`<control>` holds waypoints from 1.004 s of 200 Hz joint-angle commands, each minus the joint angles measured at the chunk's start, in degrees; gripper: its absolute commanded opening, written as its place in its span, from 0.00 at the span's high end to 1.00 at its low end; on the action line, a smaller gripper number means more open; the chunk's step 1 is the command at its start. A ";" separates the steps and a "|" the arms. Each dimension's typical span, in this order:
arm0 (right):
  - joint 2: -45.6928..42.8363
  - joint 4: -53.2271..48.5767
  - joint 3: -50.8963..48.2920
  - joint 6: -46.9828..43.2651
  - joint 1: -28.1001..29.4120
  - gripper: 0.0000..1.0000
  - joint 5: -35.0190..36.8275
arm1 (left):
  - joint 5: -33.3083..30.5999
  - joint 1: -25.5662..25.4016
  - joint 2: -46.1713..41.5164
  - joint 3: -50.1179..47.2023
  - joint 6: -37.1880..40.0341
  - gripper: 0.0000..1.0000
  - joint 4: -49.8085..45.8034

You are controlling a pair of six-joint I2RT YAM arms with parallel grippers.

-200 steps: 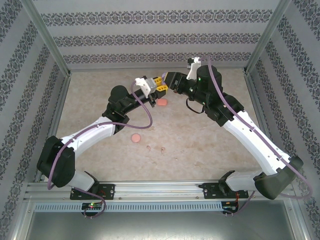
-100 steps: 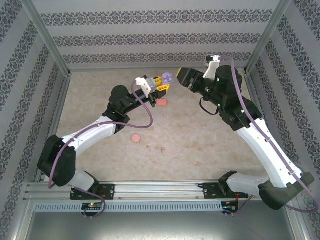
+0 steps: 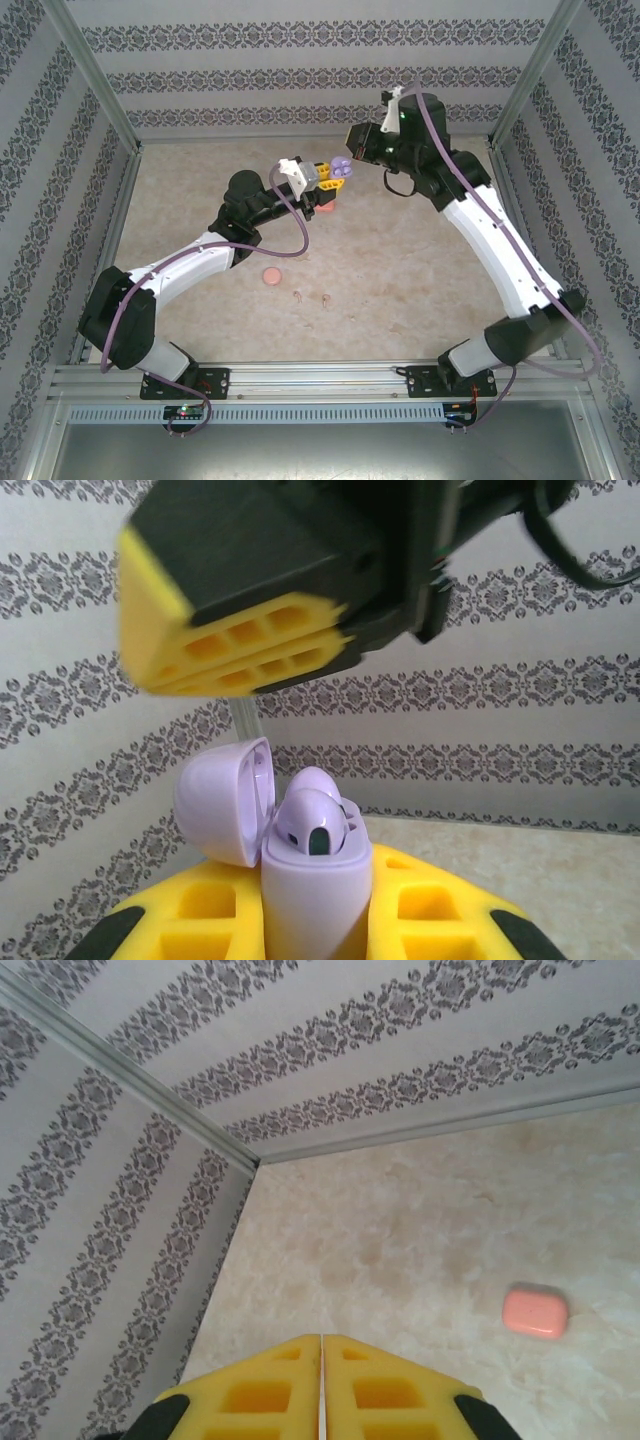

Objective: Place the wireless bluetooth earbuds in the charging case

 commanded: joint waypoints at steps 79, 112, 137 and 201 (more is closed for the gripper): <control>-1.82 -10.05 -2.78 -5.35 0.23 0.99 -7.92 | 1.62 -0.83 1.77 2.17 1.18 1.00 -1.25; -9.00 -6.57 -10.52 -1.87 -1.86 0.95 1.06 | 1.65 -0.78 3.82 2.45 -0.74 1.00 -0.02; -13.35 -2.30 -18.71 2.16 -6.17 0.90 5.66 | 1.02 -0.82 5.99 2.72 -3.40 1.00 -0.22; -16.60 3.84 -37.12 5.32 -11.89 0.73 7.55 | -2.82 -0.80 17.61 11.30 -18.62 1.00 -14.65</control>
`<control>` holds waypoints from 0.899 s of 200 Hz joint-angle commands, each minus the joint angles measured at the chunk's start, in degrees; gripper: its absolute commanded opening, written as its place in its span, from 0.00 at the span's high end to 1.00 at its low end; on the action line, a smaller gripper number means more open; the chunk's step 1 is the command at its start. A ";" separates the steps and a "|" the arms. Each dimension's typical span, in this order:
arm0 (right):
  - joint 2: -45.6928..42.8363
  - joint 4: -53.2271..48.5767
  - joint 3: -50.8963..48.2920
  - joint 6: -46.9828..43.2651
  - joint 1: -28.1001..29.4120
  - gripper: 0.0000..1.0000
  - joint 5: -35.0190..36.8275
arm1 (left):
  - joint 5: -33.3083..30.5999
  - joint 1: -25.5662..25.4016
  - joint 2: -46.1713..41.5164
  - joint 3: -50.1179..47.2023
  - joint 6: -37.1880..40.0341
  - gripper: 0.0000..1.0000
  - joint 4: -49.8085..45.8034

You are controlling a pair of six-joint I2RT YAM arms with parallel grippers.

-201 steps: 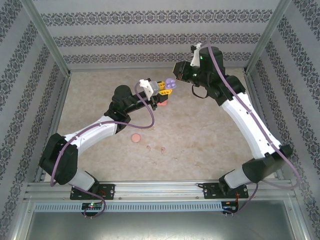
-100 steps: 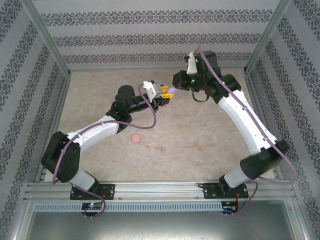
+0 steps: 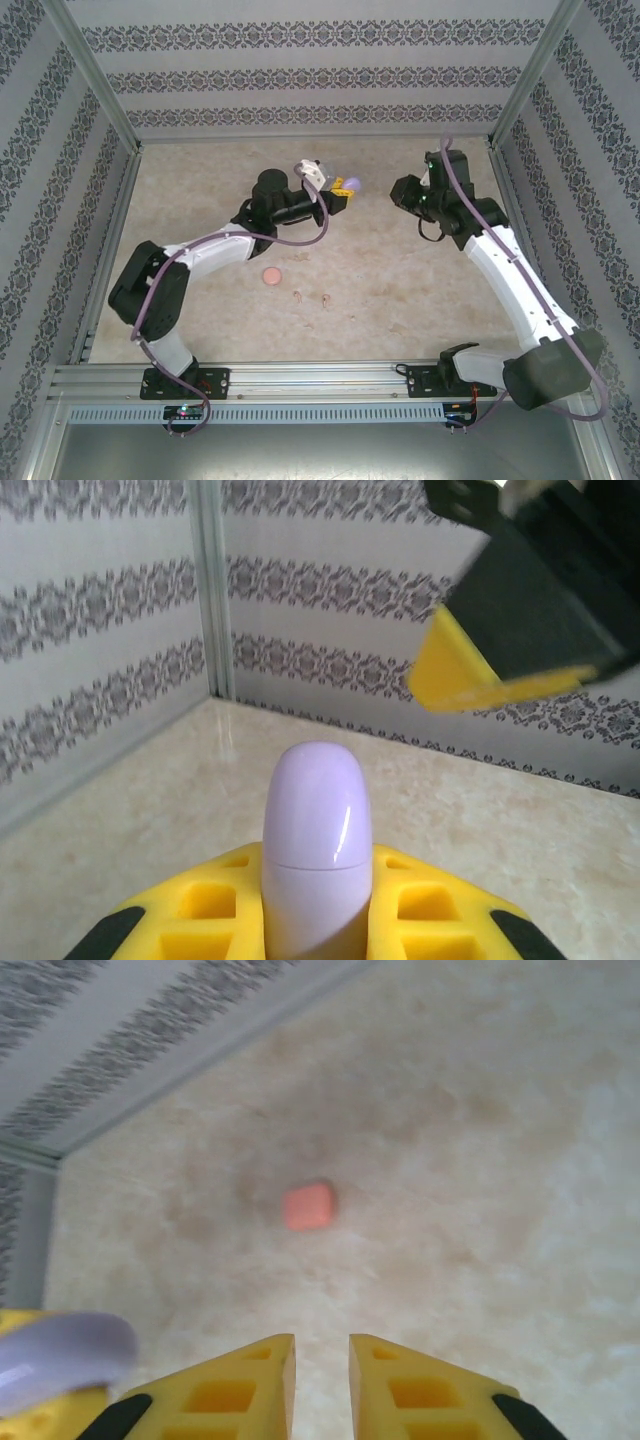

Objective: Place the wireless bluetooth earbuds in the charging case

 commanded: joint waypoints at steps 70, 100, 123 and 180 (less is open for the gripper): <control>-1.98 5.94 -13.89 1.21 -3.63 0.49 4.07 | -2.14 -0.51 24.88 27.99 -32.42 1.00 -27.56; -2.38 6.34 -14.75 0.30 -4.93 0.44 3.37 | -3.02 -0.56 30.74 36.05 -36.62 0.99 -35.87; -2.21 6.95 -15.06 -0.05 -5.49 0.41 2.40 | -5.07 -0.69 35.12 42.72 -38.80 0.98 -43.54; -2.12 8.55 -15.23 -0.32 -6.33 0.39 -0.95 | -9.18 -2.07 44.27 58.16 -40.71 0.89 -60.88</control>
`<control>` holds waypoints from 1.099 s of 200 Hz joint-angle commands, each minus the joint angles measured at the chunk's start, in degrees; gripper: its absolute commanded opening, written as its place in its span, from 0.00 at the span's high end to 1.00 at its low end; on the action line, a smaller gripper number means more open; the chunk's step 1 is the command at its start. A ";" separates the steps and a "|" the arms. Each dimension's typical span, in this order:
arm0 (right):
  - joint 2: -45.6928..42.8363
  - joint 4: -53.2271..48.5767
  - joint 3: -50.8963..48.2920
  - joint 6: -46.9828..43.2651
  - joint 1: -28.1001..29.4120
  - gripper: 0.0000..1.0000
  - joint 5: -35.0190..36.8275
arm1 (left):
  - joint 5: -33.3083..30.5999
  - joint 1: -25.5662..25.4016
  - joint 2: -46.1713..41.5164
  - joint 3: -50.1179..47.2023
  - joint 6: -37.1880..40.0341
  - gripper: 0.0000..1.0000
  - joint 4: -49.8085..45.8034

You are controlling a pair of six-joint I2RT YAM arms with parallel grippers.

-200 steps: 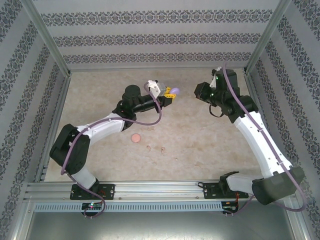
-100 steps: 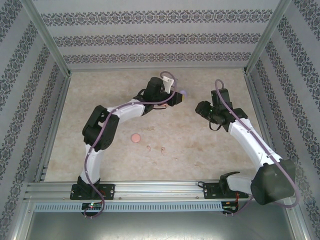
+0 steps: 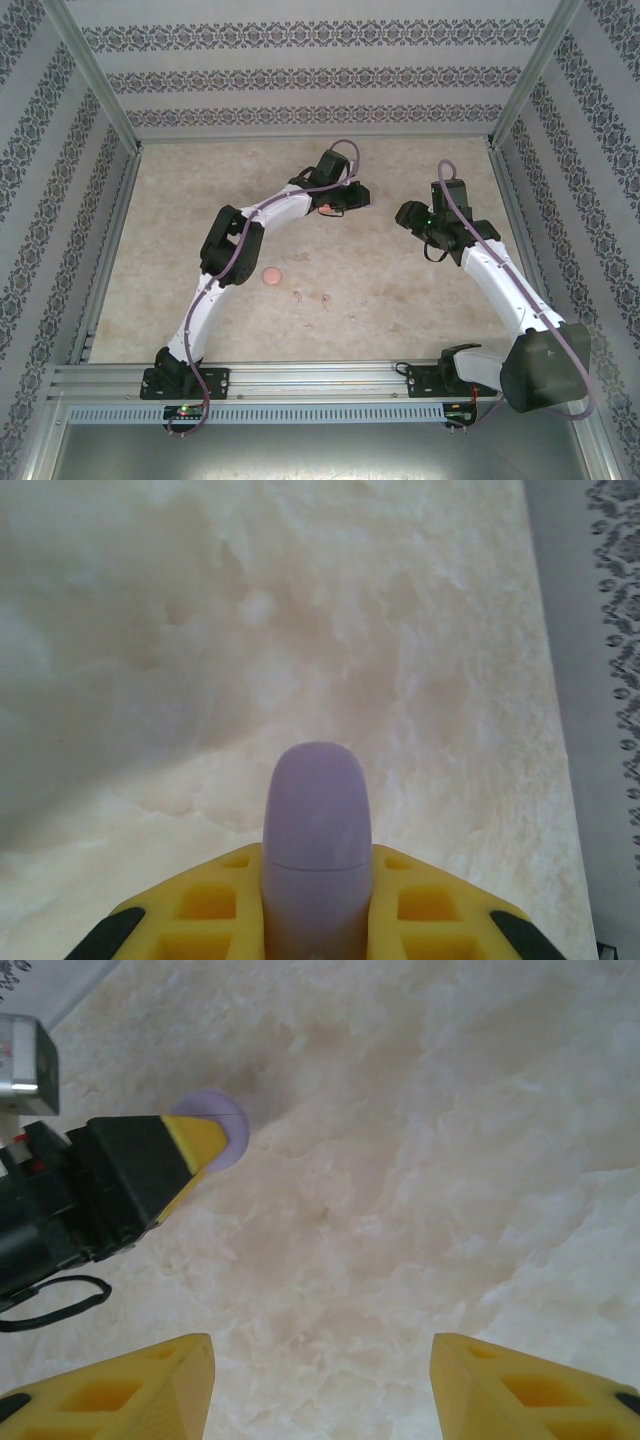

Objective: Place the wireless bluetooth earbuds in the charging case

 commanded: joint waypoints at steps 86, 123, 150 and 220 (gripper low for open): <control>-0.96 2.52 0.44 -0.60 -0.73 0.23 -3.97 | -10.36 -2.84 6.51 11.00 0.38 0.62 -22.20; -2.02 1.64 0.97 -1.14 -0.84 0.16 -4.31 | -14.82 -2.92 5.47 11.35 3.57 0.56 -25.96; -2.45 0.84 1.16 -1.52 -0.83 0.13 -4.59 | -17.96 -3.00 3.77 11.35 6.59 0.52 -27.64; -4.22 -0.99 0.32 -3.05 -0.91 0.09 -4.27 | -25.73 -3.61 -5.60 9.86 15.45 0.49 -27.66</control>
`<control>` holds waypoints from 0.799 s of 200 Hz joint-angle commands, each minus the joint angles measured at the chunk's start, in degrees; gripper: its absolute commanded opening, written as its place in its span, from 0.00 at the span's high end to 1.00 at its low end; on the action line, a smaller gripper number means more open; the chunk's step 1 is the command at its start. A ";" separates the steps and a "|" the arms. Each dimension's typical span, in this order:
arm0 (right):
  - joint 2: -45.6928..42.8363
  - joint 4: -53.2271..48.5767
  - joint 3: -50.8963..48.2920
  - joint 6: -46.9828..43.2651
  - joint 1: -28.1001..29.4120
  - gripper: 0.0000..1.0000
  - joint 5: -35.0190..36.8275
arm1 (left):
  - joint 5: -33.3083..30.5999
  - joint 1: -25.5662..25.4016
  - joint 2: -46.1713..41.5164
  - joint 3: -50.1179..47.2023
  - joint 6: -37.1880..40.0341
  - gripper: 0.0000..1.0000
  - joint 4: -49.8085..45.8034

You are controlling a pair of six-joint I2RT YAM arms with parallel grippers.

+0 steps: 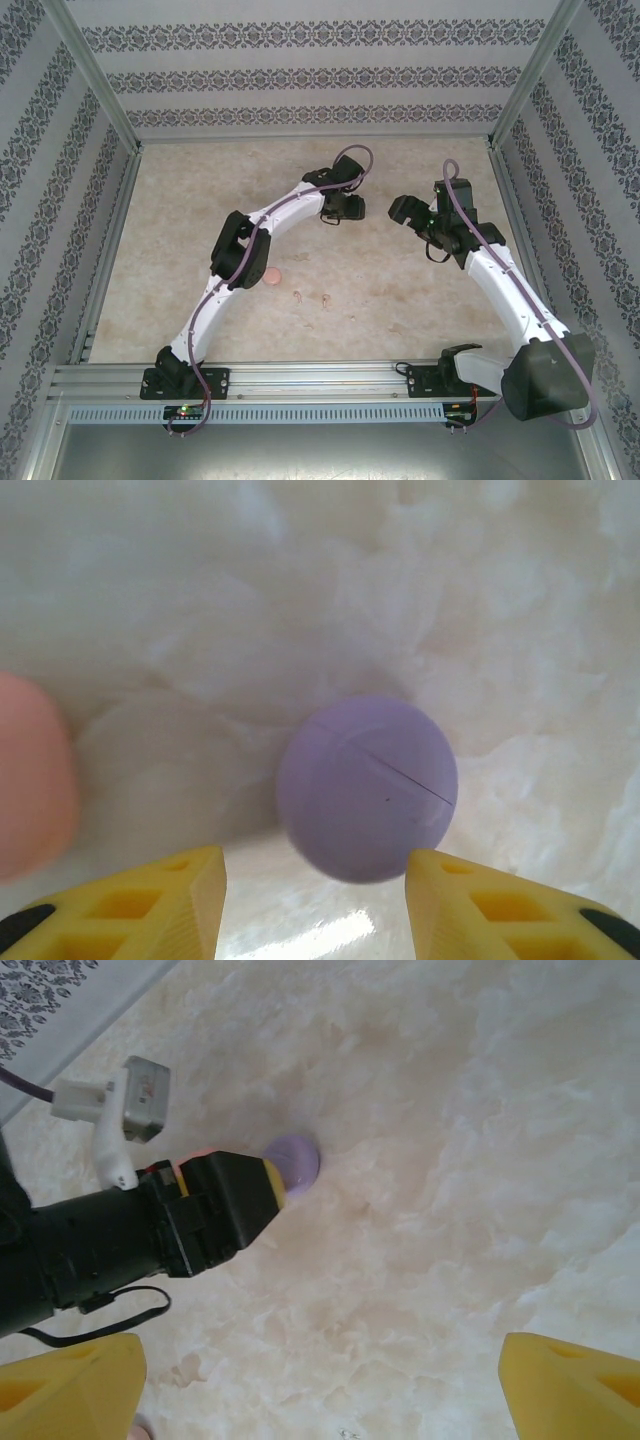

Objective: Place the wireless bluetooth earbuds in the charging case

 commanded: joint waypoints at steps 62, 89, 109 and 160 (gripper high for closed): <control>-1.11 0.09 -2.47 -0.78 1.57 0.11 -0.49 | -8.47 -0.21 -25.88 -15.34 10.18 0.49 9.29; 2.36 0.03 -1.30 0.26 7.96 0.12 2.76 | -11.23 0.24 -36.67 -27.85 11.86 0.48 16.95; 6.45 -0.81 1.23 0.81 13.92 0.12 5.89 | -13.54 1.32 -44.75 -37.68 11.83 0.45 22.55; 17.38 -2.75 8.44 3.35 26.87 0.13 11.09 | -14.83 7.92 -60.84 -56.38 8.46 0.37 32.37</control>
